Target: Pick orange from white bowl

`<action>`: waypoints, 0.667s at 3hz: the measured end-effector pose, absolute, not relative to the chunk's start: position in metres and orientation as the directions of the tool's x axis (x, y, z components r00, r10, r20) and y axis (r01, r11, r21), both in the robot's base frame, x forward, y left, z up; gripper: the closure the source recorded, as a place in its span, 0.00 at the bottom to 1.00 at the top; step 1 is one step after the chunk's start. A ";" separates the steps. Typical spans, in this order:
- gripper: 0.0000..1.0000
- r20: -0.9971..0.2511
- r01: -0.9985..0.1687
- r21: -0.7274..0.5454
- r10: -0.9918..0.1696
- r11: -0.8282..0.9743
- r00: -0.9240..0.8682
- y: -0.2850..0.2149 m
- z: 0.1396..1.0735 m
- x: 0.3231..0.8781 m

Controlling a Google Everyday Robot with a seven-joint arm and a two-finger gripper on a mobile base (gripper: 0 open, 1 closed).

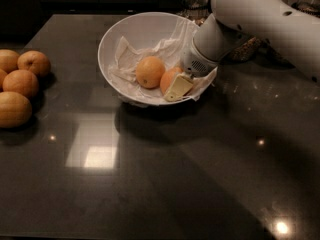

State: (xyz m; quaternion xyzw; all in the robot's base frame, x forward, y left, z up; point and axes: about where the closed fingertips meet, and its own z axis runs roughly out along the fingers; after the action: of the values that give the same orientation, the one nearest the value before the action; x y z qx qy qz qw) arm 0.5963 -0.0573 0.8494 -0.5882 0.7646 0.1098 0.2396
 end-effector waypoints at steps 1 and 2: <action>0.71 -0.495 -0.952 -0.114 -0.847 0.284 -0.193 -0.057 0.849 0.596; 0.94 -0.496 -0.952 -0.114 -0.847 0.284 -0.193 -0.057 0.849 0.596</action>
Offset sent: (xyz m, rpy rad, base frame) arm -0.0001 0.0003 0.0005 -0.0003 -0.0008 0.0024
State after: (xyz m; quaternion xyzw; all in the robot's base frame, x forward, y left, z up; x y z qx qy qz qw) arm 0.5963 -0.0572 0.8494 -0.5882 0.7645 0.1098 0.2396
